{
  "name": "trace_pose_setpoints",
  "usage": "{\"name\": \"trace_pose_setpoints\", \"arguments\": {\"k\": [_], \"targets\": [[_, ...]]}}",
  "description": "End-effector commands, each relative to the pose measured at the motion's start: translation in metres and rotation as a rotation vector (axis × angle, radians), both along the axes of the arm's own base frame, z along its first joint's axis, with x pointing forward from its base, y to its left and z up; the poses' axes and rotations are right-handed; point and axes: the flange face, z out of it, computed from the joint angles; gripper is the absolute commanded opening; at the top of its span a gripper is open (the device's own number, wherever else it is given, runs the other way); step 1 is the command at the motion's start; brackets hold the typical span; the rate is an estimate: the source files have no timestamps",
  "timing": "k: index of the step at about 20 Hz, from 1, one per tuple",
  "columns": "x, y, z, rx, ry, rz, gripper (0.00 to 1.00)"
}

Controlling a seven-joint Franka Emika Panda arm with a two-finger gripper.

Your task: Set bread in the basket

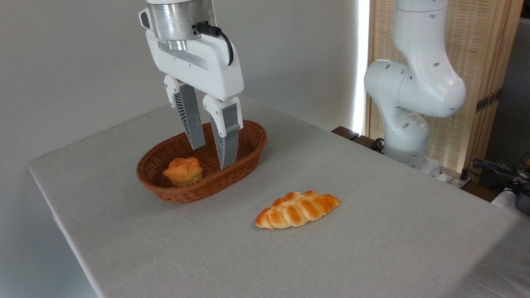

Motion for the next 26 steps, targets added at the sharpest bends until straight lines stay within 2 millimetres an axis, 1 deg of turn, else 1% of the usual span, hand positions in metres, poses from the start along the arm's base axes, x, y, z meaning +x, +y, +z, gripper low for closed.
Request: {"name": "trace_pose_setpoints", "arguments": {"k": [1,3,5,12,13,14,17,19,21,25,26], "targets": [[0.004,0.007,0.005,-0.038,0.001,0.018,1.0],[0.004,0.011,0.005,-0.04,0.001,0.027,1.0],[0.003,0.021,0.005,-0.044,0.001,0.045,1.0],[0.002,0.02,0.002,-0.044,0.012,0.044,1.0],[0.0,0.018,-0.004,-0.045,0.025,0.041,1.0],[-0.005,0.018,-0.008,-0.045,0.03,0.042,1.0],[-0.018,0.019,-0.012,-0.043,0.039,0.044,1.0],[-0.028,0.019,-0.022,-0.041,0.06,0.04,1.0],[-0.044,0.019,-0.039,-0.039,0.071,-0.004,1.0],[-0.066,0.021,-0.057,-0.035,0.055,-0.095,1.0],[-0.069,0.022,-0.061,-0.036,0.062,-0.111,1.0]]}}
